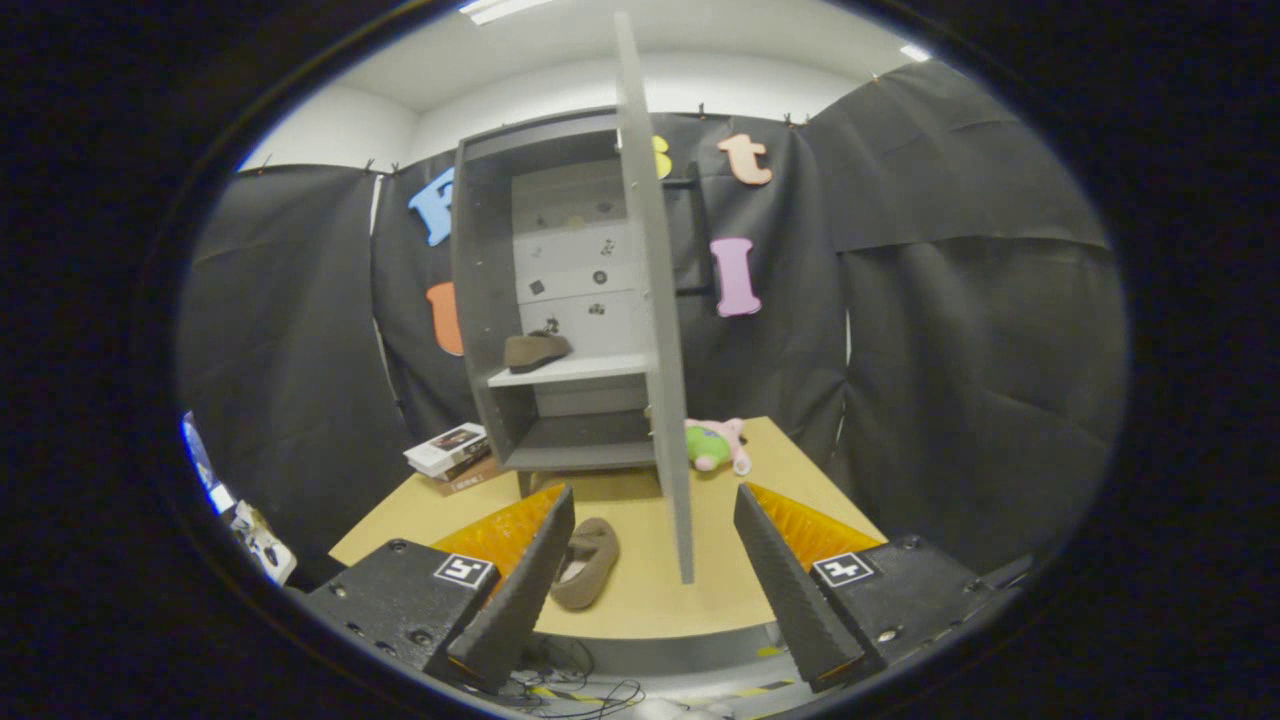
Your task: Open the shoe cabinet door, grab the shoes and put them into the shoe cabinet, then close the shoe cabinet door.
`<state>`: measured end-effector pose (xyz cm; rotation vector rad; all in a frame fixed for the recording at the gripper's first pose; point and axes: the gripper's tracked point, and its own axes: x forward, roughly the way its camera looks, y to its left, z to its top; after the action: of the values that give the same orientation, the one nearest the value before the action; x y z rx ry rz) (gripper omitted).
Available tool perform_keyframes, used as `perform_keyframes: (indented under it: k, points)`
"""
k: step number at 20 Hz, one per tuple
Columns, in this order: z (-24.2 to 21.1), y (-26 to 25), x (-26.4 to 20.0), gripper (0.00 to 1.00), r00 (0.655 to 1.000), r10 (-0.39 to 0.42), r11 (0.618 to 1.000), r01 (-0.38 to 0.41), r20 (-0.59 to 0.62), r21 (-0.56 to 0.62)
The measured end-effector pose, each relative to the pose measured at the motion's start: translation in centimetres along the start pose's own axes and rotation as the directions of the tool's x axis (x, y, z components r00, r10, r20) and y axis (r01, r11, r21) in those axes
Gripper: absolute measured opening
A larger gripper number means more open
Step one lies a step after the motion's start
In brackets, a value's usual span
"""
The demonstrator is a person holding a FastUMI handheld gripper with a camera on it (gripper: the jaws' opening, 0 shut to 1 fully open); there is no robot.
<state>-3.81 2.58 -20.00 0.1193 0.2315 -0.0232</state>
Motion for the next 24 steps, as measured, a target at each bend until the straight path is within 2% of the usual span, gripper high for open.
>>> perform_keyframes:
  k: [7, 13, 17, 22, 24]
  points:
    - [-8.1, 7.1, 8.9, 1.00, 0.980, 0.120, 0.993, -0.120, -0.157, 0.012]
    - [-15.9, 11.2, 18.5, 1.00, 0.921, 0.165, 0.986, -0.159, -0.352, 0.045]
    - [-19.4, 12.7, 23.8, 1.00, 0.888, 0.150, 0.988, -0.147, -0.435, 0.040]
    - [-22.5, 12.2, 29.0, 1.00, 0.843, 0.099, 0.995, -0.089, -0.528, 0.044]
    - [-22.8, 12.4, 30.6, 1.00, 0.838, 0.104, 0.994, -0.083, -0.536, 0.064]
